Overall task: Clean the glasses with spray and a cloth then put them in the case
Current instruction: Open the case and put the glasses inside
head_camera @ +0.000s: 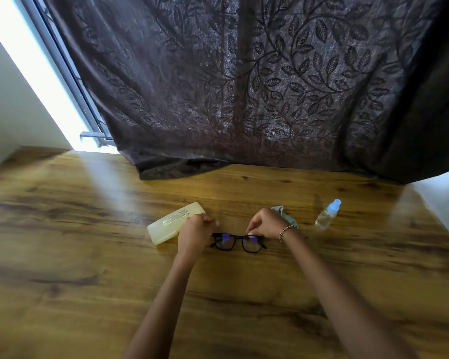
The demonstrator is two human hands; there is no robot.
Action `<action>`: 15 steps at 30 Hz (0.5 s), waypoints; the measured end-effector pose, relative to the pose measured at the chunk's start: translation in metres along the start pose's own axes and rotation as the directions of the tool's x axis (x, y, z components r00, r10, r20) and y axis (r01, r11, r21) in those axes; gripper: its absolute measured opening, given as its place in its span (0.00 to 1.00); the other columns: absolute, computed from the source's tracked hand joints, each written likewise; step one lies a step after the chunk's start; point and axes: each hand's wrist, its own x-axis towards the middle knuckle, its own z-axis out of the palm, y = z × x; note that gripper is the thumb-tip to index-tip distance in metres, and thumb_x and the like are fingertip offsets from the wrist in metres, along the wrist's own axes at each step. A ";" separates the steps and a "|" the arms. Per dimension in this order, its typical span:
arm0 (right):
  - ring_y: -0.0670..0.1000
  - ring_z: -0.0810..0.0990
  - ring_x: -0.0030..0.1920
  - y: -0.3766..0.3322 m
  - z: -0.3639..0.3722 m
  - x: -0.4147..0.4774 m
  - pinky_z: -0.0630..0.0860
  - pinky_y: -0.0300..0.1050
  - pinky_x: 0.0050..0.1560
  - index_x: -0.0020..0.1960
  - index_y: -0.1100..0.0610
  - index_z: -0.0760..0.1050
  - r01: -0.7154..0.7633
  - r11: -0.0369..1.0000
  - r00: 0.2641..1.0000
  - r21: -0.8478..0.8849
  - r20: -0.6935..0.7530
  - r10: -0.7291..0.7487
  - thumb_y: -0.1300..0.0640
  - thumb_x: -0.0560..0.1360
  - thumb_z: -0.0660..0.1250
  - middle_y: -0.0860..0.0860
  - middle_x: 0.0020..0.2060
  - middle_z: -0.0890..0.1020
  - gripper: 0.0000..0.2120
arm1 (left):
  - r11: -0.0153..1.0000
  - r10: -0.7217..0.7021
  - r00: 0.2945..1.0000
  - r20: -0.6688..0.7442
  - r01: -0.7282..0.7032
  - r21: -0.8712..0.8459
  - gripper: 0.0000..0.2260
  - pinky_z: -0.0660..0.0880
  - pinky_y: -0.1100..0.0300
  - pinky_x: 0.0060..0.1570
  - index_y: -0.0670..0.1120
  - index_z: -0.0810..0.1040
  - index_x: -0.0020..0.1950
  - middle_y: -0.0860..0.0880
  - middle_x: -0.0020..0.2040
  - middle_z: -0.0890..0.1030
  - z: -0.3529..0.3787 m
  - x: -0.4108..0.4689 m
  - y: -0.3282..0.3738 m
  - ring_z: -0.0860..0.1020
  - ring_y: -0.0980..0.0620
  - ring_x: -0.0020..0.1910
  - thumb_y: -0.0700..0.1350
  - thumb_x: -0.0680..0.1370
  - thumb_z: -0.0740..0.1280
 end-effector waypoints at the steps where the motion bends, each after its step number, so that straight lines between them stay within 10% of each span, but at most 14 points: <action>1: 0.45 0.81 0.47 0.000 0.000 0.001 0.78 0.41 0.51 0.47 0.56 0.84 -0.004 1.000 1.000 0.000 0.010 0.004 0.60 0.71 0.73 0.50 0.45 0.85 0.05 | 0.999 0.032 0.999 -0.019 -0.032 -0.036 0.06 0.79 0.53 0.40 0.46 0.83 0.46 0.51 0.35 0.81 -0.003 -0.001 -0.004 0.80 0.51 0.34 0.47 0.74 0.71; 4: 0.46 0.81 0.48 -0.008 -0.001 0.006 0.77 0.42 0.52 0.47 0.55 0.84 -0.002 1.000 1.000 0.014 -0.019 0.003 0.61 0.73 0.71 0.50 0.46 0.85 0.05 | 0.983 0.165 0.985 -0.040 -0.168 -0.073 0.05 0.71 0.67 0.41 0.53 0.82 0.48 0.57 0.43 0.82 -0.017 -0.002 -0.020 0.76 0.59 0.40 0.48 0.73 0.72; 8: 0.45 0.79 0.48 -0.041 0.004 0.020 0.74 0.39 0.50 0.48 0.54 0.83 0.144 0.989 0.984 0.037 -0.107 -0.139 0.60 0.73 0.70 0.50 0.48 0.84 0.06 | 0.974 0.225 0.957 -0.182 -0.227 0.014 0.18 0.69 0.60 0.45 0.50 0.78 0.57 0.52 0.51 0.78 -0.042 -0.002 -0.043 0.75 0.51 0.49 0.50 0.69 0.75; 15: 0.47 0.73 0.60 -0.095 0.024 0.048 0.66 0.37 0.56 0.64 0.54 0.74 0.367 0.929 0.924 -0.052 -0.093 -0.371 0.61 0.70 0.72 0.50 0.59 0.77 0.23 | 0.979 -0.036 0.990 -0.136 0.062 0.196 0.48 0.61 0.42 0.66 0.52 0.56 0.76 0.46 0.71 0.66 -0.075 0.001 -0.093 0.61 0.43 0.70 0.57 0.63 0.78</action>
